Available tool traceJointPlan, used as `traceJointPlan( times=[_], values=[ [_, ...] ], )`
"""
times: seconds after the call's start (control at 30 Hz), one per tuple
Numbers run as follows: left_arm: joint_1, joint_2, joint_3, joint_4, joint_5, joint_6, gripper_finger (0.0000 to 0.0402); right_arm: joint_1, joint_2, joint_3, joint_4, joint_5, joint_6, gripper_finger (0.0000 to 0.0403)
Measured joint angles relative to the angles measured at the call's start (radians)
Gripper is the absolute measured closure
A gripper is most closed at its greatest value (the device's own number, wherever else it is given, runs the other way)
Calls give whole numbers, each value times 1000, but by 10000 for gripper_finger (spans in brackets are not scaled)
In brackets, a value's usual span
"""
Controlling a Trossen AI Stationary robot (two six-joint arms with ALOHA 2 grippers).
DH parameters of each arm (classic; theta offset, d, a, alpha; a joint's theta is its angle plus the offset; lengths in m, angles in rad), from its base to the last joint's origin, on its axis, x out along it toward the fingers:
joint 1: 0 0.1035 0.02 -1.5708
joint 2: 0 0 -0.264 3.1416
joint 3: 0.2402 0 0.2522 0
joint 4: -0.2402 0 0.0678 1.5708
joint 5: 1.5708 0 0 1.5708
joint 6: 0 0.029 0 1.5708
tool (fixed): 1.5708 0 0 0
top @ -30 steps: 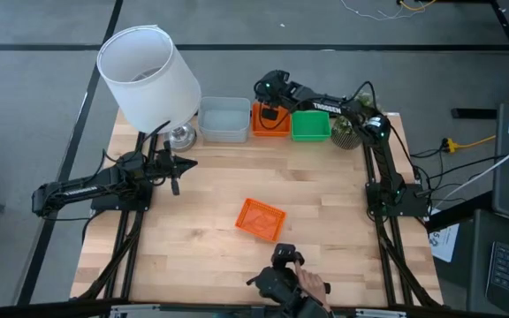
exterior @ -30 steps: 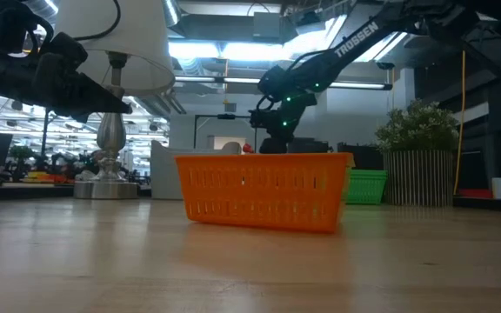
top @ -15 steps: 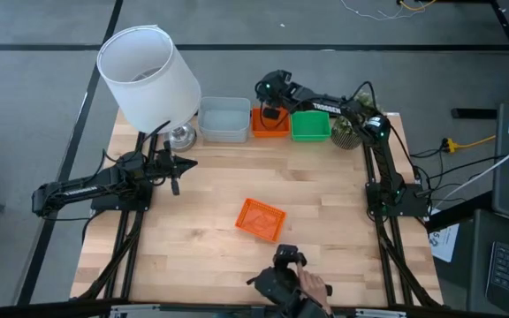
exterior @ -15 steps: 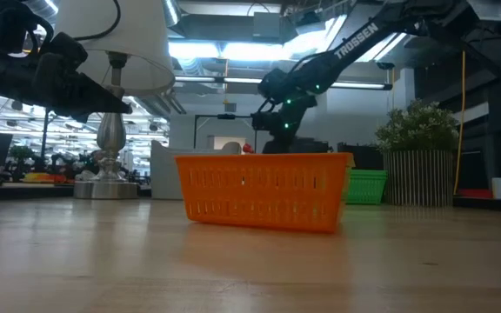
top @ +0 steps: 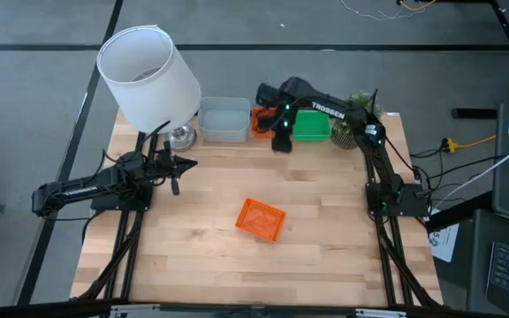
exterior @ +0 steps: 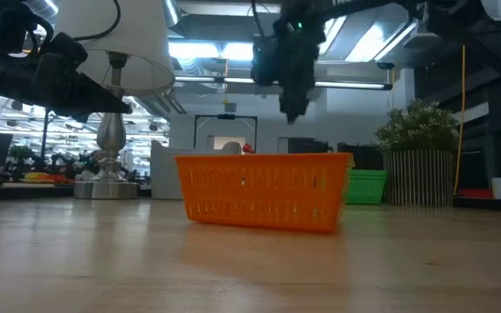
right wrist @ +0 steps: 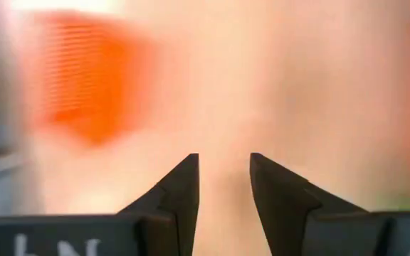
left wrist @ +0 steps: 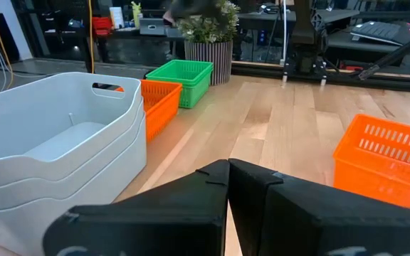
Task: Stack baskets by color
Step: Stack the bottom orange bin on top of the top orange bin
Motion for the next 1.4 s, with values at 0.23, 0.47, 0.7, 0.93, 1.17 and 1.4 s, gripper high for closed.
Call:
traceJointPlan(
  times=[0.23, 0.47, 0.7, 0.93, 1.17, 1.4],
  values=[
    [0, 0, 0, 0, 0, 0, 401, 173, -2, -46, -29, -263, -73, 286],
    [0, 0, 0, 0, 0, 0, 401, 358, -1, -143, 109, 63, 188, 295],
    [0, 0, 0, 0, 0, 0, 401, 502, 0, -204, 214, 316, 525, 296],
    [0, 0, 0, 0, 0, 0, 401, 605, 0, -205, 263, 487, 624, 296],
    [0, 0, 0, 0, 0, 0, 401, 640, 0, -205, 301, 546, 662, 296],
    [0, 0, 0, 0, 0, 0, 401, 621, 7, -206, 302, 545, 683, 296]
  ],
)
